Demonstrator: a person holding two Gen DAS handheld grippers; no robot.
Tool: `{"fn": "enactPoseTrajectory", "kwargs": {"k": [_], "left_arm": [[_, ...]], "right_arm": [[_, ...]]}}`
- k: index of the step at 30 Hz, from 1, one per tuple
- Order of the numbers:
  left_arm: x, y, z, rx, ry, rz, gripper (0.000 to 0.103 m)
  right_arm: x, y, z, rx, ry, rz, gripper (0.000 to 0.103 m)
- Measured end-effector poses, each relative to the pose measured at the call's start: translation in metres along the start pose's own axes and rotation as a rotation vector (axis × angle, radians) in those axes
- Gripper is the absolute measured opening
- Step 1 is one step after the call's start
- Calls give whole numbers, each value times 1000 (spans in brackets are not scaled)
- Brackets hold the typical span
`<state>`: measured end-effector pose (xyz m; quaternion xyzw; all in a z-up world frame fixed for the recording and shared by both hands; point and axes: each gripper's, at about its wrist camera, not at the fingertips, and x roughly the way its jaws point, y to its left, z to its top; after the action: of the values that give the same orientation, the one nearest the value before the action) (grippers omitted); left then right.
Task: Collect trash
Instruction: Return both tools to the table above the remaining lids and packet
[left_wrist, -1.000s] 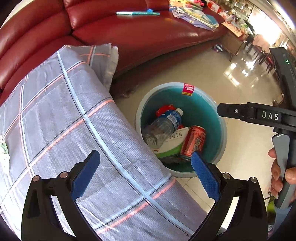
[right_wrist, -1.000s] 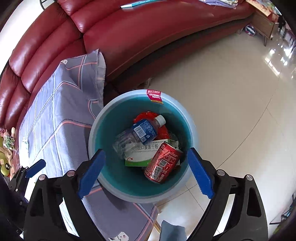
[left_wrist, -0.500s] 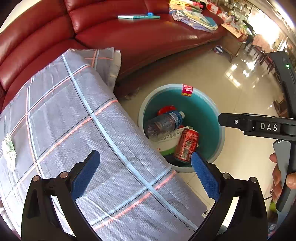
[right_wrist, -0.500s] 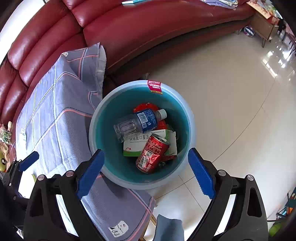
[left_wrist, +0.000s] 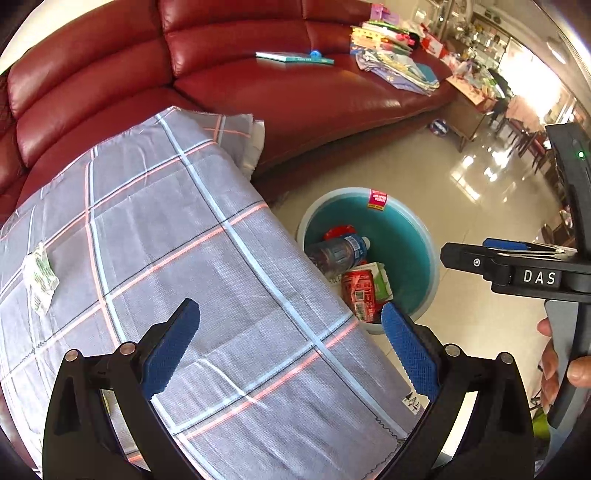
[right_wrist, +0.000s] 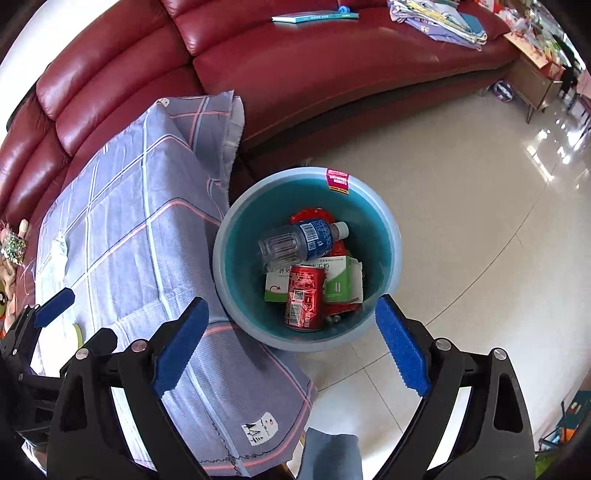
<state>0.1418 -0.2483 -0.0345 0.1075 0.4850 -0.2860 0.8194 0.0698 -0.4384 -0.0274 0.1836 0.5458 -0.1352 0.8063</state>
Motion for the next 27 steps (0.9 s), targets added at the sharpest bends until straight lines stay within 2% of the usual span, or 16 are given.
{"fn": "enactPoseTrajectory", "kwargs": {"k": [4, 10, 18, 22, 27], "left_arm": [[-16, 20, -11, -30, -17, 16, 99], [-31, 61, -40, -86, -13, 80, 99], [-37, 136, -91, -206, 26, 167, 99], [-38, 170, -114, -262, 33, 173, 99], [-39, 195, -133, -304, 37, 174, 99]], "right_arm": [[-5, 22, -7, -30, 2, 20, 88], [-6, 64, -16, -91, 5, 51, 88], [20, 134, -33, -187, 70, 97, 88], [36, 173, -43, -238, 109, 132, 88], [53, 213, -51, -278, 154, 174, 88]]}}
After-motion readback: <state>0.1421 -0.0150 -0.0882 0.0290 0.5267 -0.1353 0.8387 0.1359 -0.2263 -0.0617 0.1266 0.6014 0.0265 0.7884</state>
